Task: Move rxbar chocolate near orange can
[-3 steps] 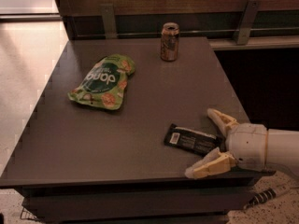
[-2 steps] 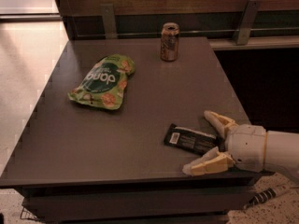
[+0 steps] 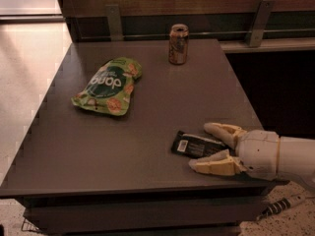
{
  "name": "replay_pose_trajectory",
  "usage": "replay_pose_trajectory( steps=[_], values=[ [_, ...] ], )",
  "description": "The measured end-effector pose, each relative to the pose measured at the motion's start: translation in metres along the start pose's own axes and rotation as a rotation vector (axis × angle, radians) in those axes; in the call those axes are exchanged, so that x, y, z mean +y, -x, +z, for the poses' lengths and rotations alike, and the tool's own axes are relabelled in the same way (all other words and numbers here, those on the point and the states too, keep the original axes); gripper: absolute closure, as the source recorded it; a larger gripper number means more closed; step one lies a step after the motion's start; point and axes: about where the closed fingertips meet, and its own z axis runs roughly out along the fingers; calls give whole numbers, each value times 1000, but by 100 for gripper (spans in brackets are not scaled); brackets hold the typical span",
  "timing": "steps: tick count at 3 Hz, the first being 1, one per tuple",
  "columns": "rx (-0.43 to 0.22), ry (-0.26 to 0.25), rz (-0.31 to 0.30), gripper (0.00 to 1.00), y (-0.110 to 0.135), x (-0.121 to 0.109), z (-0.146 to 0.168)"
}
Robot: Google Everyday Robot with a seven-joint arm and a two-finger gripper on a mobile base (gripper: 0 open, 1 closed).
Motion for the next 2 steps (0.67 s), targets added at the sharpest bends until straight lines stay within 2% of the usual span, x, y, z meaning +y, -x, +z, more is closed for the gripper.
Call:
replay_pose_trajectory(
  steps=[1,2],
  values=[
    [0,0,0,83,0,0,0],
    [1,3,-3,100,1,1,1]
  ],
)
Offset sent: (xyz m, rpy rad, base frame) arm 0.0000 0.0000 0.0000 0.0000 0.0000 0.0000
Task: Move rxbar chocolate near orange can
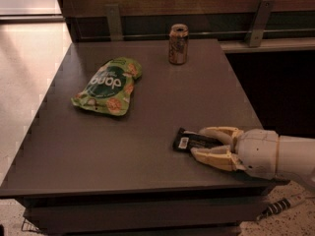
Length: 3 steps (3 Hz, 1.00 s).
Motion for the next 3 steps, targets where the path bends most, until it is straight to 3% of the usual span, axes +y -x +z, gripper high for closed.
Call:
replay_pose_trajectory(
  steps=[3],
  values=[
    [0,0,0,100,1,0,0]
  ],
)
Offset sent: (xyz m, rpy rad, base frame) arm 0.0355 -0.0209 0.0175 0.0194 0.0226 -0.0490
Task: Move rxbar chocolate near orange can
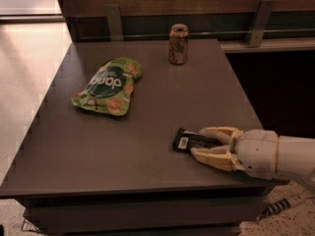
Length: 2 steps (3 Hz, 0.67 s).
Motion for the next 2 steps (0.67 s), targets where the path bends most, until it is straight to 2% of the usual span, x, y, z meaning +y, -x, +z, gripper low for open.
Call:
replay_pose_trajectory(
  steps=[1,2],
  values=[
    [-11,-39,-10,100,27,-48,-14],
    [-32,-96,-9,100,62,-114,-29]
  ],
)
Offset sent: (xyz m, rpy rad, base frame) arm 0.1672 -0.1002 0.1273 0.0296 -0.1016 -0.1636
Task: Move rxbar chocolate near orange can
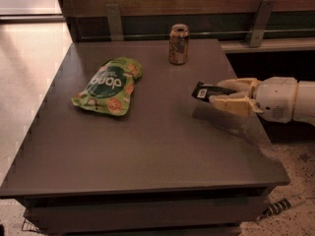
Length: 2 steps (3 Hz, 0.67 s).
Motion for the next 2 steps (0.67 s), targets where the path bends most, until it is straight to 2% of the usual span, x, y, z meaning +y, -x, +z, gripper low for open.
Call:
replay_pose_trajectory(
  steps=[1,2],
  values=[
    [-27,-75,12,100,25,-66,0],
    [-44,-136,24,100,39,-111,15]
  ],
)
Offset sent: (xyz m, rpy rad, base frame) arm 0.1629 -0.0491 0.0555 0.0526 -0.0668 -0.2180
